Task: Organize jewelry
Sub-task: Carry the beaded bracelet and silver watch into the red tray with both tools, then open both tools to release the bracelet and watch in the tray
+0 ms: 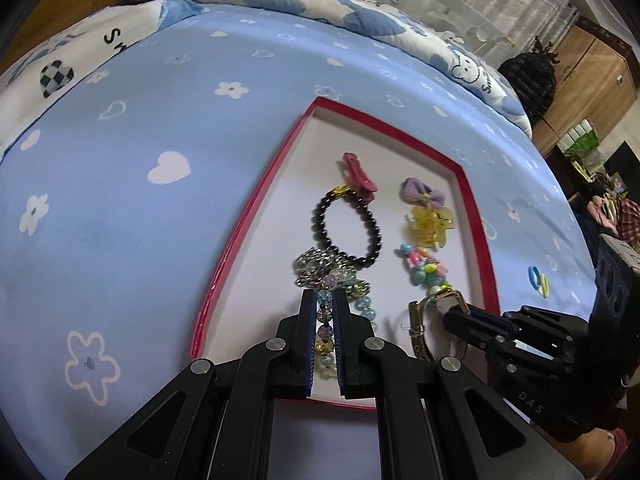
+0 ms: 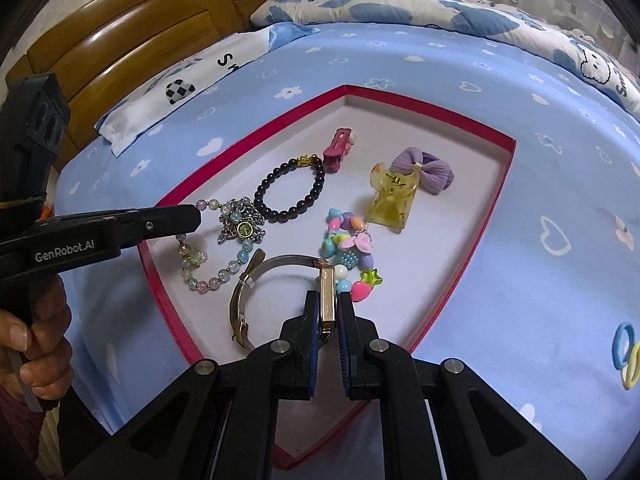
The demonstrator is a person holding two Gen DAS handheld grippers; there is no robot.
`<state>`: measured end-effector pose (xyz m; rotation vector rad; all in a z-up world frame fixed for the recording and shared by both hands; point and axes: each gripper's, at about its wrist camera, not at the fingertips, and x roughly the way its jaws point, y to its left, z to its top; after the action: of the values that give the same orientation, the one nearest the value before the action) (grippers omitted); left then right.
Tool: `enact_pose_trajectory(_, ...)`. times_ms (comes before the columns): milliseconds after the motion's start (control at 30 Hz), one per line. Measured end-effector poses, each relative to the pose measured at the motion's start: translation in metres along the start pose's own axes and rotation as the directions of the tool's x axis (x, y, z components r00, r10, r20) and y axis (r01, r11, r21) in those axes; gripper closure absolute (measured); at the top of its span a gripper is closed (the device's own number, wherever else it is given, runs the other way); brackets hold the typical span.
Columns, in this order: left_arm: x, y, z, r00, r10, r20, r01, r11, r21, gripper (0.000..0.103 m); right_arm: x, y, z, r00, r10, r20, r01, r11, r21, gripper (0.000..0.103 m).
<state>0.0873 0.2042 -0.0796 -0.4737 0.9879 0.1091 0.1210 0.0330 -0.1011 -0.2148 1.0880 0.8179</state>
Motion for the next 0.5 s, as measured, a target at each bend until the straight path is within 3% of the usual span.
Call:
enact_pose_trajectory(100,0.0025,0.0017,-0.0008,1.000,0.024,-0.009,-0.024,1.000,-0.004,0.096,0.0014,0.0021,0.0005,1.000,0.006,-0.004,-0.006,1.000,-0.005,0.090)
enact_pose_trajectory(333,0.0075,0.0018,-0.0020,0.998,0.057,-0.020,-0.057,0.998,0.001,0.096,0.0017,0.0041,0.0009,1.000,0.013,-0.004,-0.013,1.000,0.001,0.090)
enact_pose_trajectory(500,0.0091,0.0008,-0.0011,0.997,0.069,-0.021,-0.069,0.998,0.000,0.091,0.0003,0.0022,0.0009,0.999,0.034,-0.001,-0.034,0.999,0.016,0.088)
